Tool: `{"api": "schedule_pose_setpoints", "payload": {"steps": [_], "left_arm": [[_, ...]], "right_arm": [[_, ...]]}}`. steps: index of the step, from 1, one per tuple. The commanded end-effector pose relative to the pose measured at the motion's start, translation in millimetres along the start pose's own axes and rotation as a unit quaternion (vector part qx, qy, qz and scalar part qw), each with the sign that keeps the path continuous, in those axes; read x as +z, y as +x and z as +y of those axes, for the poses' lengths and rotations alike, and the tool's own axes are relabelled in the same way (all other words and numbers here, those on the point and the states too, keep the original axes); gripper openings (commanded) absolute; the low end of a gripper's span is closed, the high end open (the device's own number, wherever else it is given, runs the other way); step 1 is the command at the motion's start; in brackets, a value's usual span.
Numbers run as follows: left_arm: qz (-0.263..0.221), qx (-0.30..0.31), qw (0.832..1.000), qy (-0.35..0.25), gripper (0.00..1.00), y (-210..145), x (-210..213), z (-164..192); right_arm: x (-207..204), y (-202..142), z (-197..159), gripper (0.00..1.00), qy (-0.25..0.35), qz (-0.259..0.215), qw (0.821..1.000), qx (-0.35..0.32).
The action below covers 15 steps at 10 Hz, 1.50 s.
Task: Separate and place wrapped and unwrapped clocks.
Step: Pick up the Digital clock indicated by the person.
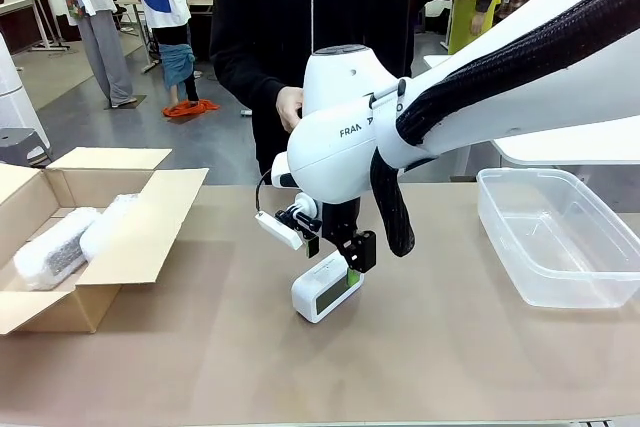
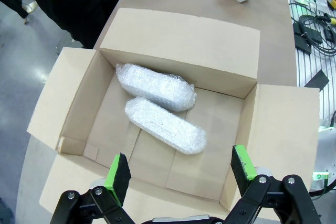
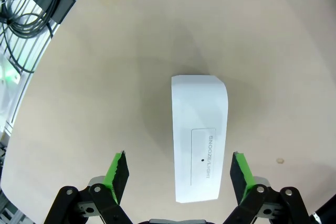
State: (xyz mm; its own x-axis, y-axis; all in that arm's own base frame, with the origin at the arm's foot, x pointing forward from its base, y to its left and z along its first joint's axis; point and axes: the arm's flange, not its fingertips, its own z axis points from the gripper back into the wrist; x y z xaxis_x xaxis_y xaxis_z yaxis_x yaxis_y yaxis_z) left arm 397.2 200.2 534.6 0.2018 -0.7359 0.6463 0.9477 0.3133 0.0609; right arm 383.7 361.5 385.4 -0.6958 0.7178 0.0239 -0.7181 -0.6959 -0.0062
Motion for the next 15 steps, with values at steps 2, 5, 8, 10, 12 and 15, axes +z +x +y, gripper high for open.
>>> {"api": "schedule_pose_setpoints", "payload": {"steps": [2, 5, 8, 10, 12, 15], "left_arm": [[-0.007, -0.004, 1.000, 0.001, 1.00, 0, 1, 1], [-0.007, -0.004, 1.000, 0.001, 1.00, 0, 1, 1], [-0.007, -0.004, 1.000, 0.001, 1.00, 0, 1, 1], [-0.007, -0.004, 1.000, 0.001, 1.00, 0, 1, 1], [-0.007, -0.004, 1.000, 0.001, 1.00, 0, 1, 1], [-0.007, -0.004, 1.000, 0.001, 1.00, 0, 1, 1]], "right_arm": [[0, 0, 0, 1.00, 0.000, 0.000, 1.000, 0.000], [0, 0, 0, 1.00, 0.000, 0.000, 1.000, 0.000], [-7, -6, -9, 1.00, 0.002, -0.006, 1.000, -0.009], [-30, -4, -16, 1.00, 0.009, -0.013, 1.000, -0.004], [-40, -2, -16, 1.00, 0.009, -0.020, 1.000, 0.009], [-55, 0, -14, 1.00, 0.025, -0.025, 0.999, 0.018]]}}
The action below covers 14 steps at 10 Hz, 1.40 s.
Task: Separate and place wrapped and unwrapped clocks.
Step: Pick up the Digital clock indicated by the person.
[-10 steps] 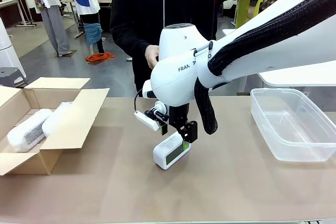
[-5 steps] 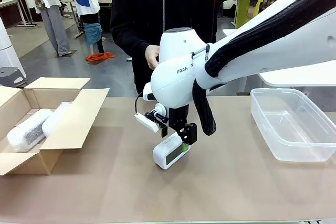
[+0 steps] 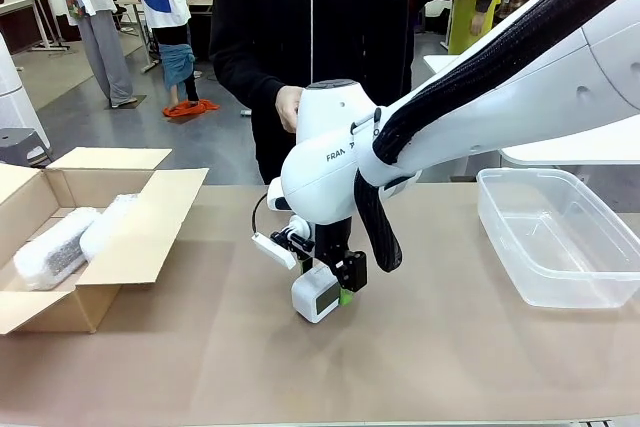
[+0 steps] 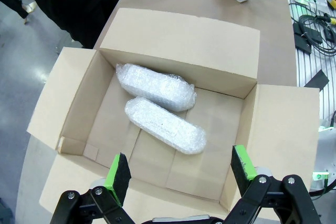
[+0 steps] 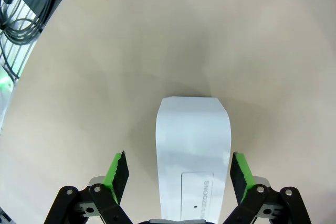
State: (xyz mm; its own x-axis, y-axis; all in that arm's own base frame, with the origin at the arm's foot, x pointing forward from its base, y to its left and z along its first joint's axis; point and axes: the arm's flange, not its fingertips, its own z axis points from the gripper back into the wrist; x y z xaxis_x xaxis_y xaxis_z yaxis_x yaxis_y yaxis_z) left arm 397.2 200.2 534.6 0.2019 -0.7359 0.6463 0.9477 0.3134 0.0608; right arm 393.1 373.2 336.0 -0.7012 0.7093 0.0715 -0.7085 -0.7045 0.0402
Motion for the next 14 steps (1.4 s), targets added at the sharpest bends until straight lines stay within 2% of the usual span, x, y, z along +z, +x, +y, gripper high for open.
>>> {"api": "schedule_pose_setpoints", "payload": {"steps": [1, 4, 5, 6, 7, 8, 9, 10, 11, 12, 13, 14], "left_arm": [[-0.007, -0.004, 1.000, 0.001, 1.00, -0.4, 0.6, 0.7], [-0.007, -0.004, 1.000, 0.001, 1.00, -0.4, 0.6, 0.7], [-0.007, -0.004, 1.000, 0.001, 1.00, -0.4, 0.6, 0.7], [-0.007, -0.004, 1.000, 0.001, 1.00, -0.4, 0.6, 0.7], [-0.007, -0.004, 1.000, 0.001, 1.00, -0.4, 0.6, 0.7], [-0.007, -0.004, 1.000, 0.001, 1.00, -0.4, 0.6, 0.7], [-0.007, -0.004, 1.000, 0.001, 1.00, -0.4, 0.6, 0.7], [-0.007, -0.004, 1.000, 0.001, 1.00, -0.4, 0.6, 0.7], [-0.007, -0.004, 1.000, 0.001, 1.00, -0.4, 0.6, 0.7], [-0.007, -0.004, 1.000, 0.001, 1.00, -0.4, 0.6, 0.7], [-0.007, -0.004, 1.000, 0.001, 1.00, -0.4, 0.6, 0.7], [-0.007, -0.004, 1.000, 0.001, 1.00, -0.4, 0.6, 0.7]], "right_arm": [[-11.3, 0.7, 1.2, 1.00, 0.005, -0.001, 1.000, 0.016], [-13.1, 0.8, 4.6, 1.00, -0.004, 0.003, 1.000, 0.026], [-13.6, 1.9, 4.2, 0.80, -0.003, 0.006, 1.000, 0.023], [-12.4, 0.2, 4.6, 0.80, 0.002, 0.008, 1.000, 0.021], [-12.0, -1.1, 4.8, 0.60, 0.001, 0.010, 1.000, 0.021], [-11.9, -2.1, 5.0, 0.76, 0.003, 0.013, 1.000, 0.020], [-11.6, -2.8, 5.1, 0.41, 0.003, 0.012, 1.000, 0.019], [-11.5, -3.0, 5.1, 0.56, 0.005, 0.012, 1.000, 0.017], [-11.1, -3.7, 5.2, 0.21, 0.006, 0.012, 1.000, 0.015], [-10.3, -4.3, 5.4, 0.36, 0.006, 0.013, 1.000, 0.014], [-9.7, -5.1, 5.4, 0.01, 0.006, 0.014, 1.000, 0.011], [-7.6, -5.4, 5.8, 0.16, 0.008, 0.016, 1.000, 0.006]]}}
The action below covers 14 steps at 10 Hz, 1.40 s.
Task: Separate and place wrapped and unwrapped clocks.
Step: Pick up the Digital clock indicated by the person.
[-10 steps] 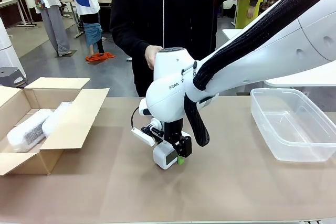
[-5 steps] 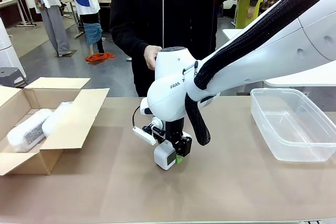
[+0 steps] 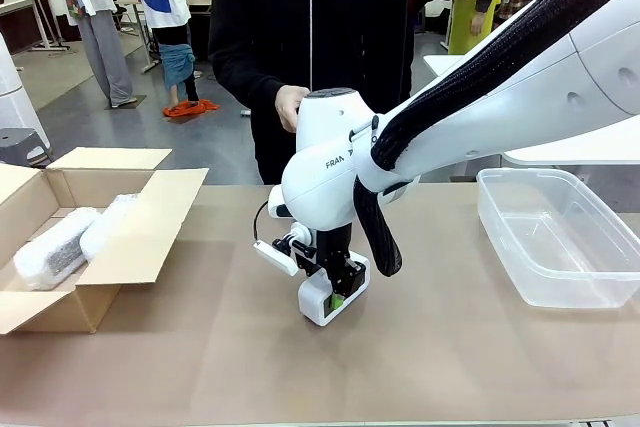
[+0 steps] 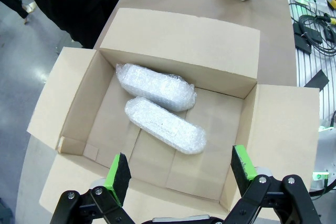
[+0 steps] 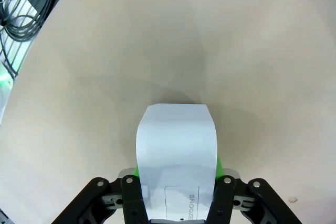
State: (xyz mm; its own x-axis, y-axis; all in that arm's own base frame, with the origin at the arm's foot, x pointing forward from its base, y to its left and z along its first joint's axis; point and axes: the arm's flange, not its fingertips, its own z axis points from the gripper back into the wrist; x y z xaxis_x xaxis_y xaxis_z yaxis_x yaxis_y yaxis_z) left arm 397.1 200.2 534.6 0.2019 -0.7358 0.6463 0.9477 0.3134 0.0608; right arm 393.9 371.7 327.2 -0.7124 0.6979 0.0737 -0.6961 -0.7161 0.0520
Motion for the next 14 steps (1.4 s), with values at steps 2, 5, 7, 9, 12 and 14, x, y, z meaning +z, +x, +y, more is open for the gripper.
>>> {"api": "schedule_pose_setpoints", "payload": {"steps": [2, 5, 7, 9, 12, 14], "left_arm": [[-0.007, -0.004, 1.000, 0.001, 1.00, 0, 1, 1], [-0.007, -0.004, 1.000, 0.001, 1.00, 0, 1, 1], [-0.007, -0.004, 1.000, 0.001, 1.00, 0, 1, 1], [-0.007, -0.004, 1.000, 0.001, 1.00, 0, 1, 1], [-0.007, -0.004, 1.000, 0.001, 1.00, 0, 1, 1], [-0.007, -0.004, 1.000, 0.001, 1.00, 0, 1, 1]], "right_arm": [[13, -7, 9, 0.00, 0.009, 0.021, 0.999, -0.024], [41, -20, 9, 0.30, 0.028, 0.036, 0.997, -0.070], [67, -29, 8, 0.30, 0.024, 0.054, 0.992, -0.111], [104, -38, 7, 0.10, 0.001, 0.069, 0.984, -0.164], [155, -45, 4, 0.00, -0.046, 0.062, 0.970, -0.230], [176, -45, -1, 0.30, -0.053, 0.043, 0.964, -0.258]]}}
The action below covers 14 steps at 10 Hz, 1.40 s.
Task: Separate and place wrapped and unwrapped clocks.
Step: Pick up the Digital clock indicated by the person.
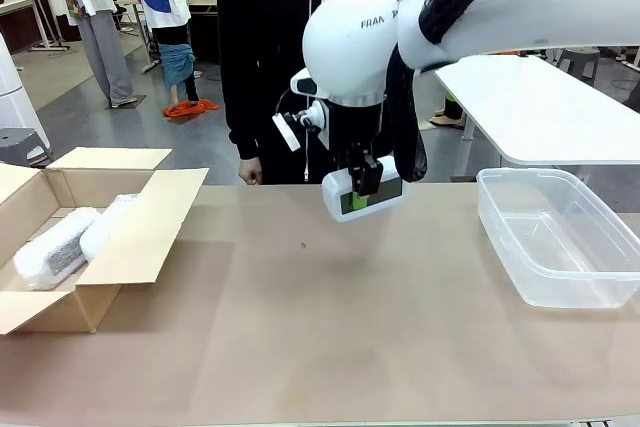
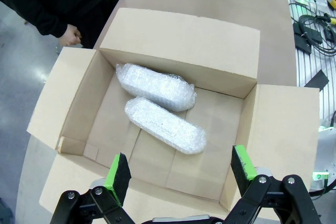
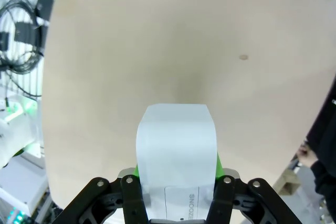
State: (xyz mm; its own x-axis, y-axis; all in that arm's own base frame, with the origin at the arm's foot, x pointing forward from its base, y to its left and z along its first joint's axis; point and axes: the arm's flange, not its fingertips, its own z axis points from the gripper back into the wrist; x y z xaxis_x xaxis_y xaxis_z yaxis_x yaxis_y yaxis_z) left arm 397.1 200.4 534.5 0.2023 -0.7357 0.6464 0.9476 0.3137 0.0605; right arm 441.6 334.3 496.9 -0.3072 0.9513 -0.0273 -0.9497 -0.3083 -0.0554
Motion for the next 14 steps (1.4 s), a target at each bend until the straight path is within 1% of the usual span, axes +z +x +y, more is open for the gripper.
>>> {"api": "schedule_pose_setpoints", "payload": {"steps": [1, 2, 3, 4, 5, 6, 7, 14], "left_arm": [[-0.007, -0.004, 1.000, 0.001, 1.00, 0, 1, 1], [-0.007, -0.004, 1.000, 0.001, 1.00, 0, 1, 1], [-0.007, -0.004, 1.000, 0.001, 1.00, 0, 1, 1], [-0.007, -0.004, 1.000, 0.001, 1.00, 0, 1, 1], [-0.007, -0.004, 1.000, 0.001, 1.00, 0, 1, 1], [-0.007, -0.004, 1.000, 0.001, 1.00, 0, 1, 1], [-0.007, -0.004, 1.000, 0.001, 1.00, 0, 1, 1], [-0.007, -0.004, 1.000, 0.001, 1.00, 0, 1, 1]], "right_arm": [[10, 6, -4, 0.10, 0.006, -0.012, 1.000, -0.024], [14, 10, -6, 0.30, 0.008, -0.015, 0.999, -0.030], [14, 12, -9, 0.00, 0.010, -0.016, 0.999, -0.030], [13, 14, -12, 0.30, 0.009, -0.018, 0.999, -0.029], [9, 17, -15, 0.00, 0.014, -0.020, 0.999, -0.022], [4, 21, -18, 0.10, 0.009, -0.014, 1.000, -0.013], [9, 12, -10, 0.10, 0.002, -0.009, 1.000, -0.017], [9, 12, -10, 0.10, 0.002, -0.009, 1.000, -0.017]]}}
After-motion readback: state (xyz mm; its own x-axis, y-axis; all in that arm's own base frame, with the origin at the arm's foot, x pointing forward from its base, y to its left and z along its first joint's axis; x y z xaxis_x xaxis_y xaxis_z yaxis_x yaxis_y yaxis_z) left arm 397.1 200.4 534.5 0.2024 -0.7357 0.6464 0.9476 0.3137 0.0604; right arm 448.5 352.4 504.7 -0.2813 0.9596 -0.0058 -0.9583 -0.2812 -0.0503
